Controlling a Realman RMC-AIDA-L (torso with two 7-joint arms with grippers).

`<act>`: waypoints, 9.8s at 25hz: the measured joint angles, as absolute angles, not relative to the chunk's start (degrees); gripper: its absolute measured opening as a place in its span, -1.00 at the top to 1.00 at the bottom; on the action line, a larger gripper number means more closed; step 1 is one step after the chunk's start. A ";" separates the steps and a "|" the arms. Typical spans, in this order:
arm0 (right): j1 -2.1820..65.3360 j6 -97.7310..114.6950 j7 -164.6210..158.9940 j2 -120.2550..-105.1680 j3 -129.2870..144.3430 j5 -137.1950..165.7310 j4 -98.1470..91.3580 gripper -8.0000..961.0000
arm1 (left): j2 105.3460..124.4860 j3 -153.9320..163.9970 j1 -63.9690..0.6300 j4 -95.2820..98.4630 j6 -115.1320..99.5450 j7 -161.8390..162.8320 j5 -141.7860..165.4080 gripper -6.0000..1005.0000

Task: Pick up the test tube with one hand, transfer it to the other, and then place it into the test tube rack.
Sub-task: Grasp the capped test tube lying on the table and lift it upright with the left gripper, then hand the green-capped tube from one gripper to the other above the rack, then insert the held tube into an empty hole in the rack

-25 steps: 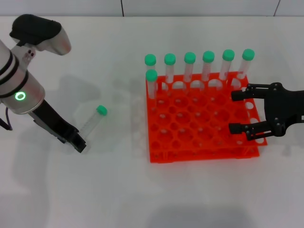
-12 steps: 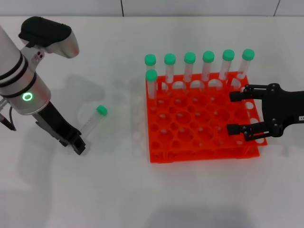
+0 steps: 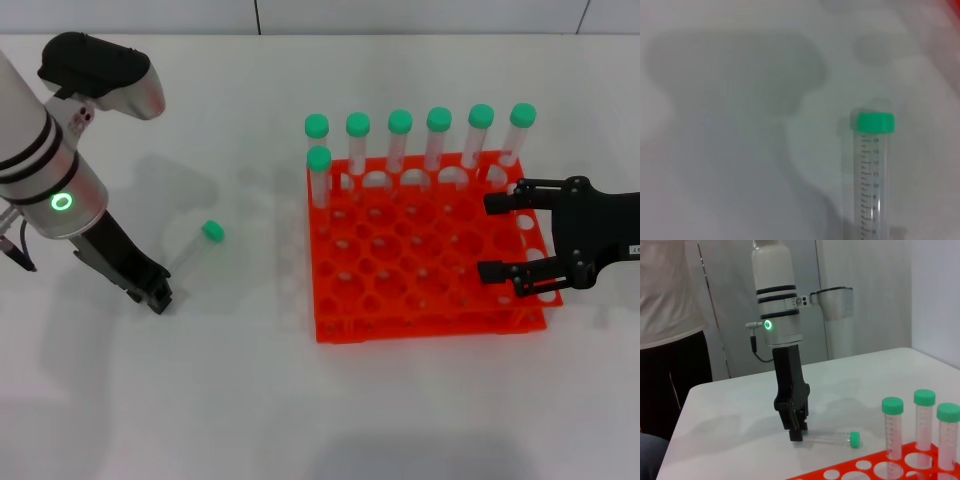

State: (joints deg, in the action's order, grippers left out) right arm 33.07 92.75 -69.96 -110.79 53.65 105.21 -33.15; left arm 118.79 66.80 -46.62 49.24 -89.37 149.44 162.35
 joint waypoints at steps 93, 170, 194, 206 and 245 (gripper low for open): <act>36.19 94.00 -56.91 -115.67 42.81 80.82 -11.92 -0.81 | 117.43 58.46 -48.73 29.00 -77.86 77.49 107.62 0.55; 38.57 89.45 -56.56 -115.44 45.46 80.48 -13.35 0.41 | 119.41 61.16 -9.06 70.96 -86.50 89.05 96.39 -0.77; 42.62 80.04 -56.31 -116.21 56.53 80.08 -15.26 0.38 | 119.50 58.58 -2.49 54.29 -85.88 71.66 94.38 -0.77; 43.01 78.27 -56.04 -116.18 57.48 79.97 -14.94 0.37 | 119.47 58.53 -2.49 52.29 -85.84 70.02 92.32 -0.77; 46.76 70.21 -55.30 -116.19 69.27 77.73 -15.02 0.32 | 119.35 53.49 -3.94 46.38 -85.86 64.07 91.14 -0.77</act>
State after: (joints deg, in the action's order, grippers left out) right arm 46.76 70.21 -55.30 -116.19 69.27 77.73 -15.02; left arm 119.35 53.49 -3.94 46.38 -85.86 64.07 91.14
